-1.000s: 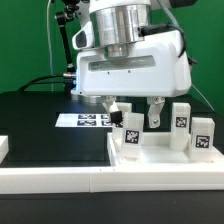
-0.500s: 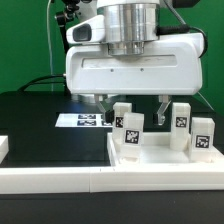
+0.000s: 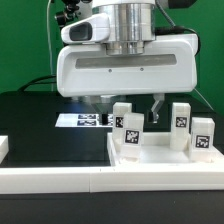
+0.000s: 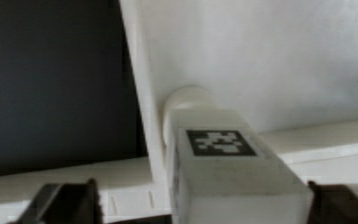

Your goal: Assemble square table

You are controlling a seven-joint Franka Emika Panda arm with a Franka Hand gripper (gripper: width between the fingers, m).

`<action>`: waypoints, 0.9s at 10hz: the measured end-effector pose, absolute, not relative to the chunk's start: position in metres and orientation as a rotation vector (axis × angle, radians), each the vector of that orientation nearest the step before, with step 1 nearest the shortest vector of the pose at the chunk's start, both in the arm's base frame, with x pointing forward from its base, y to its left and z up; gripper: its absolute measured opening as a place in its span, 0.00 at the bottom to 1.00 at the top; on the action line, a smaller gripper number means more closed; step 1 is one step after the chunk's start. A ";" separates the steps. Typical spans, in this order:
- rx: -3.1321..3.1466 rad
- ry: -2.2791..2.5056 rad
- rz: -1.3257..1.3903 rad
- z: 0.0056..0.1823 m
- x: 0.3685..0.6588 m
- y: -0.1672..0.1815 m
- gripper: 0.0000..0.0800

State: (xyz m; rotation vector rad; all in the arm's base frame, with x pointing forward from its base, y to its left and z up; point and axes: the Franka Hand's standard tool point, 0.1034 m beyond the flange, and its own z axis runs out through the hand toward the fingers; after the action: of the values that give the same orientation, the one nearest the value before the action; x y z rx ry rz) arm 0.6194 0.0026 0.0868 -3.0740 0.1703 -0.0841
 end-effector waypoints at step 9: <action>-2.990 0.668 -0.069 0.086 0.619 0.004 0.36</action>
Offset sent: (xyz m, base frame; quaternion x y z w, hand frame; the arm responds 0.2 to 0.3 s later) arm 0.0000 0.0000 0.0000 0.0000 0.0000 0.0650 0.9979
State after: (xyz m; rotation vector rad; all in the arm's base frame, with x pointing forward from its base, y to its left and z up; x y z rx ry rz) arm 0.6193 0.0044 0.0865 -2.9899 0.6684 -0.0690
